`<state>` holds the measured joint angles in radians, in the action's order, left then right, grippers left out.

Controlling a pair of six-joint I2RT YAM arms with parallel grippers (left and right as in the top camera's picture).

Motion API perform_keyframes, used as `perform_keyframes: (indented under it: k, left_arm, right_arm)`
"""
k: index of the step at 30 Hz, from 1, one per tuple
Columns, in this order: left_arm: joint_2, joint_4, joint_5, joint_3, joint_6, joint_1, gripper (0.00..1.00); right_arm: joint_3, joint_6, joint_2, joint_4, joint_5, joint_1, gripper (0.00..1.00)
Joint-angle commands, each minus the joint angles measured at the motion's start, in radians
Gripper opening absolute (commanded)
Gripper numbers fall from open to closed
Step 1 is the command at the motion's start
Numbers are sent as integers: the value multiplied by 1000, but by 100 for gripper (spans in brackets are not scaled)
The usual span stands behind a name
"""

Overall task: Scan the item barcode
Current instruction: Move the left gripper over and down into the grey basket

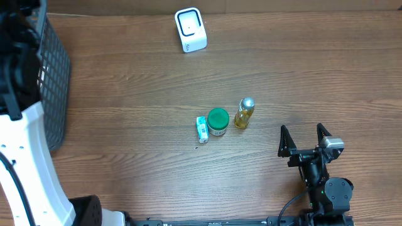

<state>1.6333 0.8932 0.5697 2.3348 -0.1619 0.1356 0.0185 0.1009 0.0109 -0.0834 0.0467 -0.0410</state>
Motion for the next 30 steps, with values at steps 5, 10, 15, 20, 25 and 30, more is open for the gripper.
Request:
perform_keyframes:
  k: [5,10,15,20,25,30]
  left_arm:
    - [59,11,-199,-90,-14,188,100]
    - [83,0,-261,-187,-13,323,100]
    - [116,7,-305,-268,-14,433,100]
    - [154,-26,-430,-348,-18,533,100]
    - [230,-37,-463,-359,-27,601,100]
    - [318,-37,-592,-360,-121,635,100]
  right_arm:
    - [-11,4,-8,2,-4,-5,100]
    - [-11,4,-8,2,-4,-5,100]
    - [-11,4,-8,2,-4,-5,100]
    - [-11,4,-8,2,-4,-5,100]
    - [-11,4,-8,2,-4,-5,100]
    - [-11,4,-8,2,-4,-5,100]
